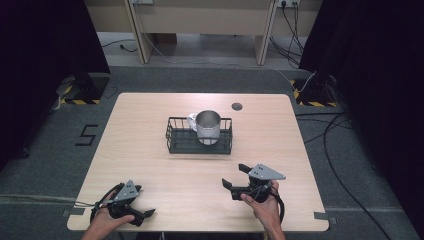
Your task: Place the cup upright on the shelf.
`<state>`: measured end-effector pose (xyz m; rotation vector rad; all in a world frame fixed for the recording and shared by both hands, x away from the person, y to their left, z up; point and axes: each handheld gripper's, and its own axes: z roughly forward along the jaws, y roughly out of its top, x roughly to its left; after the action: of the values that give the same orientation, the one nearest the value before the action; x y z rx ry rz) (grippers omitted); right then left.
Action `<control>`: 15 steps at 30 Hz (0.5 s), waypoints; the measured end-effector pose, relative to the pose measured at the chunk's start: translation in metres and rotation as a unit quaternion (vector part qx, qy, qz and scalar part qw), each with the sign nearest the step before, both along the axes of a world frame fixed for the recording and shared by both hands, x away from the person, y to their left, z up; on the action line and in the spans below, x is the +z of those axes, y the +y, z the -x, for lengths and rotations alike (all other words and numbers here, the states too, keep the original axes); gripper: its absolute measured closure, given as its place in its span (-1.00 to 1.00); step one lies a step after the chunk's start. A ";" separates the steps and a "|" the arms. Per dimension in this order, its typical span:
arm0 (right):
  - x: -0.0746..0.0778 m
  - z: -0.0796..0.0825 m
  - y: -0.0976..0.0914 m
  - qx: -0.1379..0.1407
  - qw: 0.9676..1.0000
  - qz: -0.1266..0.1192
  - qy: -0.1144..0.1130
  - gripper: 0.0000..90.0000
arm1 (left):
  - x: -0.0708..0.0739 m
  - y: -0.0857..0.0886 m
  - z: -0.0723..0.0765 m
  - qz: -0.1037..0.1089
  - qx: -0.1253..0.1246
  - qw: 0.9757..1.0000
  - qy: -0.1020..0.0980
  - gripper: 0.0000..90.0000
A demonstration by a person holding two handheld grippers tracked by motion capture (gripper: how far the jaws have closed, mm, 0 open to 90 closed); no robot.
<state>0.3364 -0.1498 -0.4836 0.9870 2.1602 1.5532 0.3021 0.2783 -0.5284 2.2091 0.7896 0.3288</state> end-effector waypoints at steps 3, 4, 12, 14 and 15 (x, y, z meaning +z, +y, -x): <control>-0.007 0.003 -0.002 -0.001 1.000 0.005 0.010 -0.66 | 0.000 0.000 0.000 0.000 0.000 1.000 0.000 -1.00; -0.009 0.004 -0.003 -0.002 1.000 0.007 0.012 -0.66 | 0.000 0.000 0.000 0.000 0.000 1.000 0.000 -1.00; -0.020 0.010 -0.009 -0.010 0.999 0.025 0.027 -0.66 | 0.000 0.000 0.000 0.000 0.000 1.000 0.000 -1.00; -0.023 0.011 -0.010 -0.009 0.999 0.035 0.032 -0.66 | 0.000 0.000 0.000 0.000 0.000 1.000 0.000 -1.00; -0.024 0.012 -0.010 -0.008 0.999 0.038 0.034 -0.66 | 0.000 0.000 0.000 0.000 0.000 1.000 0.000 -1.00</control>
<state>0.3244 -0.1596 -0.5075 1.0451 2.2331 1.4385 0.3020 0.2783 -0.5284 2.2080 0.7900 0.3291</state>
